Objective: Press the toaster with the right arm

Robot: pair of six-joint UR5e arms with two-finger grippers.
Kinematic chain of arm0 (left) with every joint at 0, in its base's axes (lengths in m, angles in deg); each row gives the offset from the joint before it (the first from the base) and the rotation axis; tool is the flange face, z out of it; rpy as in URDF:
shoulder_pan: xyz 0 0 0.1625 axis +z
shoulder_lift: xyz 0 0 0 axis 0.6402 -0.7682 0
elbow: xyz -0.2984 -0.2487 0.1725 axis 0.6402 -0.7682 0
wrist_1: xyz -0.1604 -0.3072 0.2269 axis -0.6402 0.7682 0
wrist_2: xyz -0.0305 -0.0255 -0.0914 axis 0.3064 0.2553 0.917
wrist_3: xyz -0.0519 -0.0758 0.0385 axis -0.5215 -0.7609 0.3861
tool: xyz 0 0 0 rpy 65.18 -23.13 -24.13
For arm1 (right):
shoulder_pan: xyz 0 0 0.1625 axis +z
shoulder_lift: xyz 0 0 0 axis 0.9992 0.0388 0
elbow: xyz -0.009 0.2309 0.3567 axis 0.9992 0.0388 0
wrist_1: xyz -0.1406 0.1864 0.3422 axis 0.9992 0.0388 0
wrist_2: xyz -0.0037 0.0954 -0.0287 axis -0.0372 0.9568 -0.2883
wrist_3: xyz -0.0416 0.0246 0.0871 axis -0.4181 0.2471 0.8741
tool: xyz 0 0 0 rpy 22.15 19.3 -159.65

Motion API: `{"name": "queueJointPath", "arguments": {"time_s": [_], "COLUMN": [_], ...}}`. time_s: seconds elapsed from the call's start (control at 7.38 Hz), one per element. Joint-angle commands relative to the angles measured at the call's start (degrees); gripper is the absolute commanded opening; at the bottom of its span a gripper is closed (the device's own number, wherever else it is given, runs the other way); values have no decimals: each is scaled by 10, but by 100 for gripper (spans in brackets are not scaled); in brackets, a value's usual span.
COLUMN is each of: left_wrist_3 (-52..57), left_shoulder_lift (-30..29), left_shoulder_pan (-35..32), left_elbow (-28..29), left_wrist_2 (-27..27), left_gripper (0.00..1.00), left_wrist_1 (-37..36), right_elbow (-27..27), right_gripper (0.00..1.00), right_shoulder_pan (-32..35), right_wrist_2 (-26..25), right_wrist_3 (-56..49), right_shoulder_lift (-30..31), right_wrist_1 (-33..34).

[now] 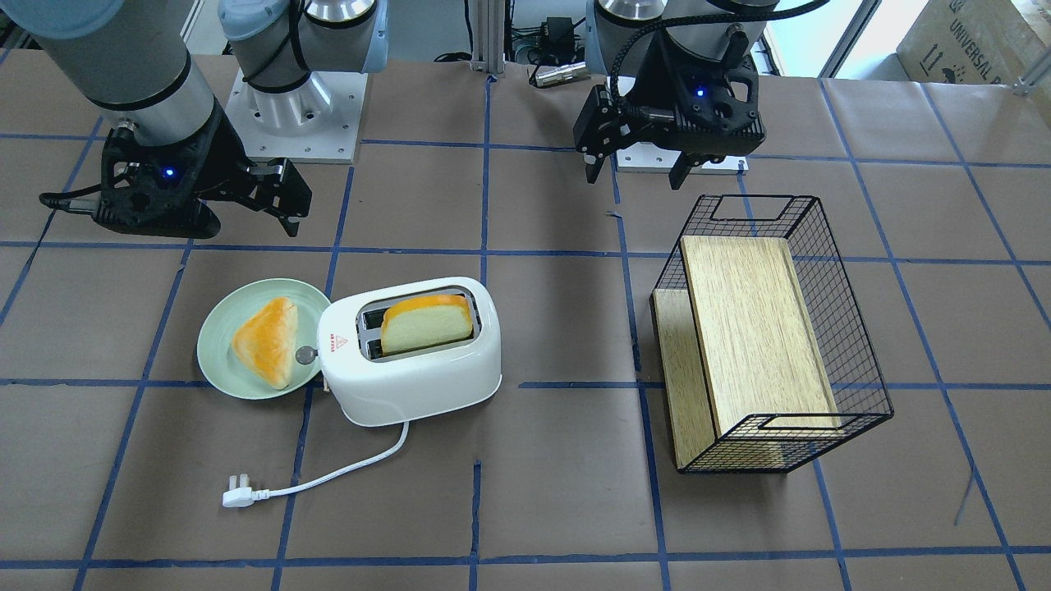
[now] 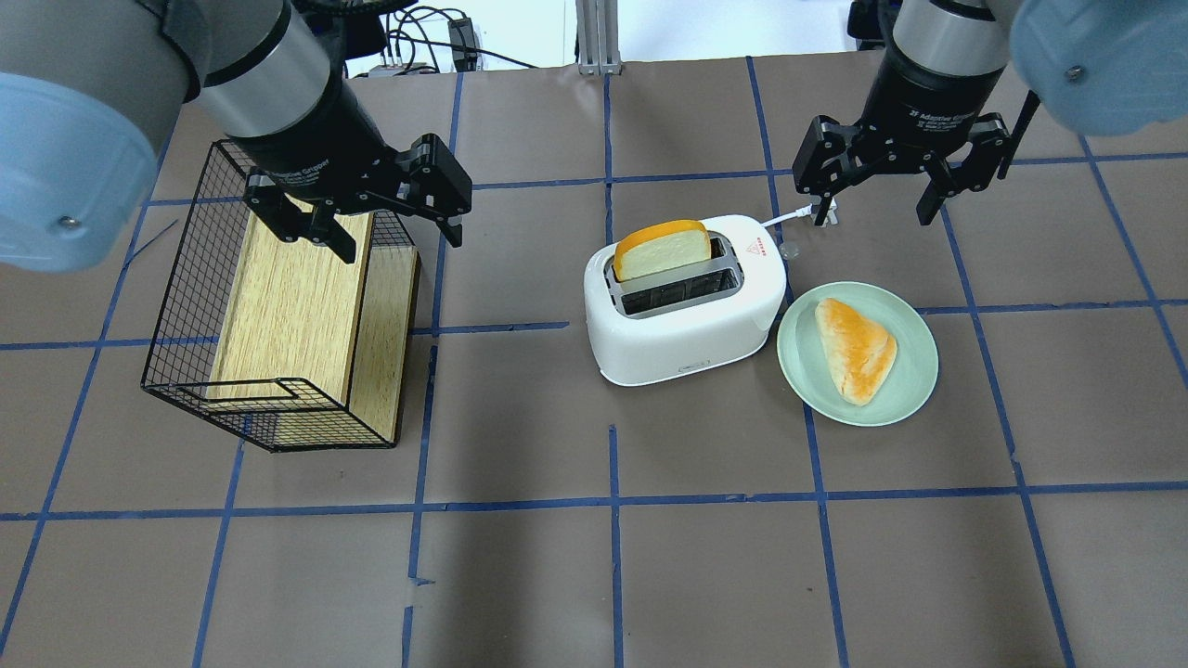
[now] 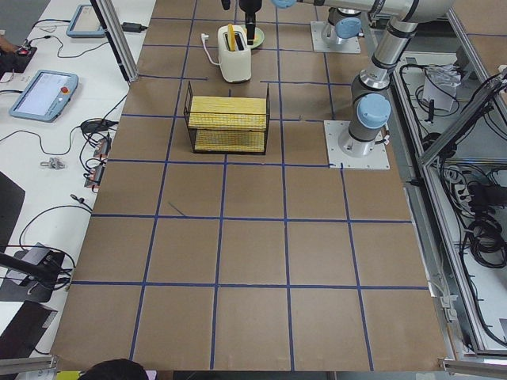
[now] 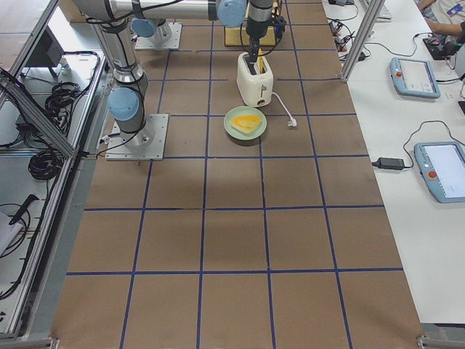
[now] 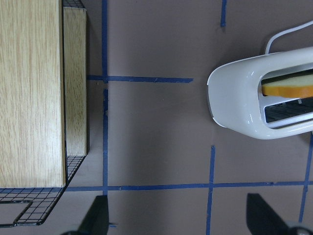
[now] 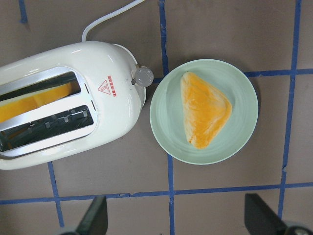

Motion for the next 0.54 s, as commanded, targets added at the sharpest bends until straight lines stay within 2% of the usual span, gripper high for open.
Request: {"name": "queueJointPath", "arguments": {"time_s": [0.0, 0.41], "left_wrist_3": [0, 0], "left_shoulder_lift": [0, 0], "left_shoulder_pan": [0, 0], "left_elbow": [0, 0], "left_wrist_2": [0, 0], "left_gripper": [100, 100], "left_wrist_1": [0, 0], "right_elbow": [-3, -19], "right_gripper": [100, 100], "right_shoulder_pan": [0, -1], "right_wrist_2": [1, 3], "right_wrist_3": [1, -1], "right_shoulder_lift": [1, 13], "right_wrist_1": [0, 1]}}
